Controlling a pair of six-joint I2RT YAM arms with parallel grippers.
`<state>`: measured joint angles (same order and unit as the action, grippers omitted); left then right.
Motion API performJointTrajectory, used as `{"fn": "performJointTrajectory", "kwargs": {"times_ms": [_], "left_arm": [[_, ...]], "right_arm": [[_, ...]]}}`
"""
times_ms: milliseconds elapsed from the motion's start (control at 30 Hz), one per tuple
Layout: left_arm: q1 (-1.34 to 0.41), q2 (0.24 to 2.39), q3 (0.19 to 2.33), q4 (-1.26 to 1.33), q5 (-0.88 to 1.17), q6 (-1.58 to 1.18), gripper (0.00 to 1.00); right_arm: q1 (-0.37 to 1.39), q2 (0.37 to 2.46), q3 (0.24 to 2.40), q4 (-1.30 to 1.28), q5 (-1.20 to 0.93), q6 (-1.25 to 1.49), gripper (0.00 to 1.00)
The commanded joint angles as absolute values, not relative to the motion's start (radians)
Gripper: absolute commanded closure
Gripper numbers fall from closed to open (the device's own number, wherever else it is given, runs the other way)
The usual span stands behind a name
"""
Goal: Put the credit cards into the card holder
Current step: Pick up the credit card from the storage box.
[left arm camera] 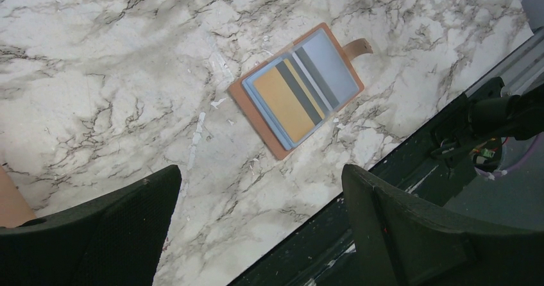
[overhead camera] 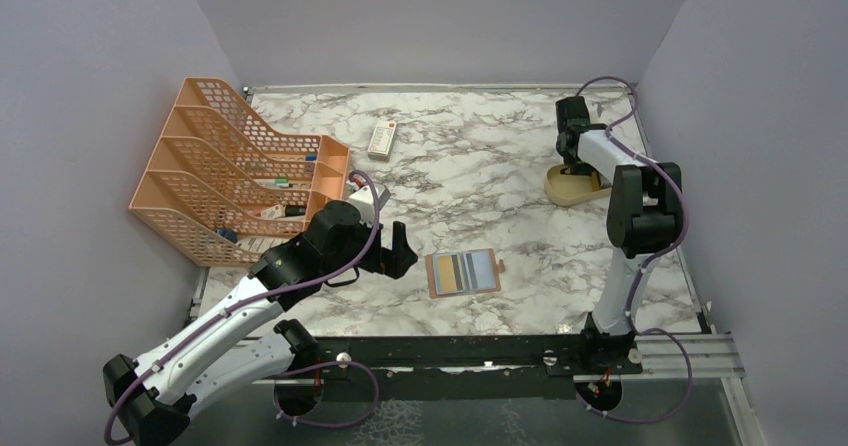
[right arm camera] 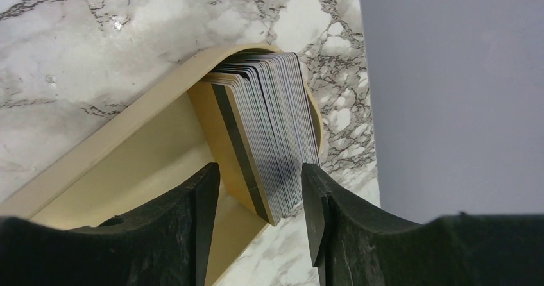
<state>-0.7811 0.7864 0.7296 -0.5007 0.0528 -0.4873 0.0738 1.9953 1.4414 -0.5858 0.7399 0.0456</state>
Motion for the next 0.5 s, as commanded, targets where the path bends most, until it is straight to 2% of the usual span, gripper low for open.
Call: {"fn": "performJointTrajectory", "kwargs": {"times_ms": [0,467], "left_arm": [[-0.782,0.776,0.741,-0.505,0.025,-0.483,0.01],[-0.782,0.772,0.738,-0.506,0.022,-0.479,0.01]], "right_arm": [[0.064,2.023,1.471,-0.554,0.755,0.034,0.51],[0.061,2.008,1.471,-0.538,0.798,0.025,0.61]]}}
